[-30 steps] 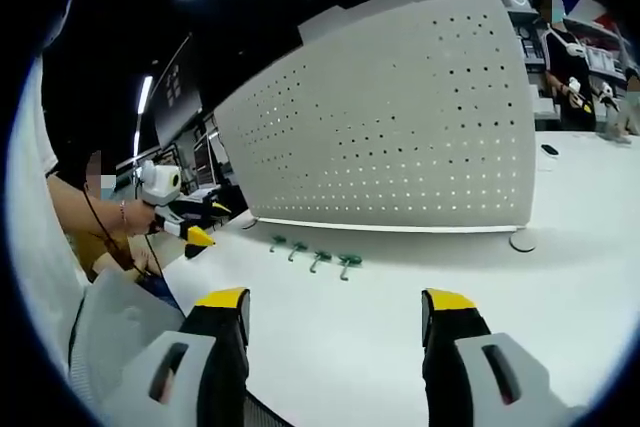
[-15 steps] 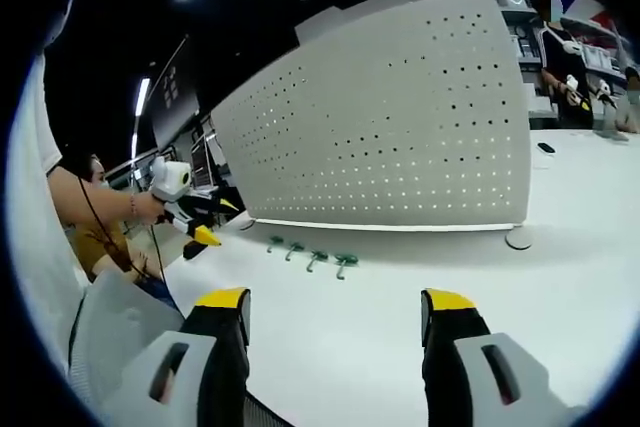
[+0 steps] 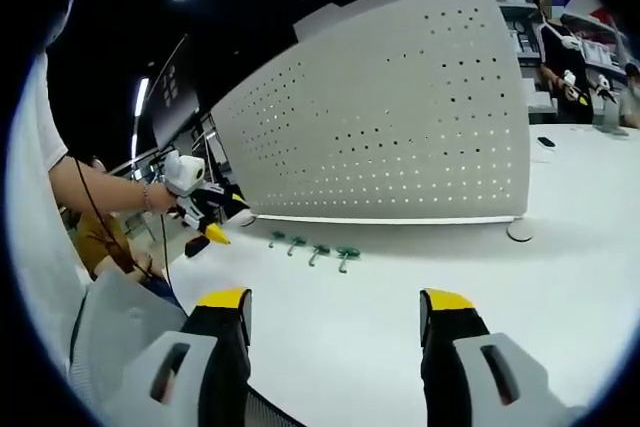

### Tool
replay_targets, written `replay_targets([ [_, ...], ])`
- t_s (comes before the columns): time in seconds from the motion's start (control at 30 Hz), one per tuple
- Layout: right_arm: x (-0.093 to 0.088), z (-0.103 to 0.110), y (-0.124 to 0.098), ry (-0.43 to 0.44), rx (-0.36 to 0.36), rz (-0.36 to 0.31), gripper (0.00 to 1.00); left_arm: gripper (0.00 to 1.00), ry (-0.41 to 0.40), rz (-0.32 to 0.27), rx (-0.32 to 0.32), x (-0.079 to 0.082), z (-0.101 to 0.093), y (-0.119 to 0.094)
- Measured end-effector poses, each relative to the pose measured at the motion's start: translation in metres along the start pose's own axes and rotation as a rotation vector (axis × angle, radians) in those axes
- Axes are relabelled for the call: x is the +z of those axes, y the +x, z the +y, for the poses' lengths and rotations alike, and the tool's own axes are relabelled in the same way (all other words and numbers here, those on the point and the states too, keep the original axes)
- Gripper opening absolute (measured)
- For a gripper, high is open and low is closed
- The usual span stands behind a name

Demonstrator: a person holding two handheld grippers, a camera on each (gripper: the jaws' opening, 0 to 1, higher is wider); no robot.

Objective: Insert the hook assembly into the mounting plate slot until the hook locks in place.

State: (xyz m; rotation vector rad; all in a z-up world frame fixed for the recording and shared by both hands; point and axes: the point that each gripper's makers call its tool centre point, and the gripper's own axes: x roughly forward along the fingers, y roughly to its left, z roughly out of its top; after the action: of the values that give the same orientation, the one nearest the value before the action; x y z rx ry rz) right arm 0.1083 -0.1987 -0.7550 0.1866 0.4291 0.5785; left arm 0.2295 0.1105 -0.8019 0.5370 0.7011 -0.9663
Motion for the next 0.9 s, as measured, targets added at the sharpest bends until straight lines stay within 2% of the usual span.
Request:
replay_targets([
  [0.1, 0.003, 0.001, 0.0, -0.005, 0.008, 0.002, 0.66, 0.81, 0.055, 0.034, -0.022, -0.003, 0.003, 0.003],
  [0.3, 0.004, 0.0, 0.0, -0.009, 0.013, 0.006, 0.66, 0.81, 0.108, 0.073, -0.062, -0.007, 0.007, 0.006],
  [0.57, 0.001, 0.002, 0.001, -0.004, 0.01, 0.016, 0.65, 0.81, 0.131, 0.102, -0.104, -0.012, 0.015, 0.014],
  [0.77, -0.001, 0.002, 0.001, -0.001, 0.008, 0.019, 0.65, 0.8, 0.14, 0.147, -0.145, -0.026, 0.018, 0.025],
  [0.9, 0.0, 0.001, 0.0, 0.009, -0.001, 0.013, 0.65, 0.79, 0.137, 0.156, -0.163, -0.027, 0.021, 0.03],
])
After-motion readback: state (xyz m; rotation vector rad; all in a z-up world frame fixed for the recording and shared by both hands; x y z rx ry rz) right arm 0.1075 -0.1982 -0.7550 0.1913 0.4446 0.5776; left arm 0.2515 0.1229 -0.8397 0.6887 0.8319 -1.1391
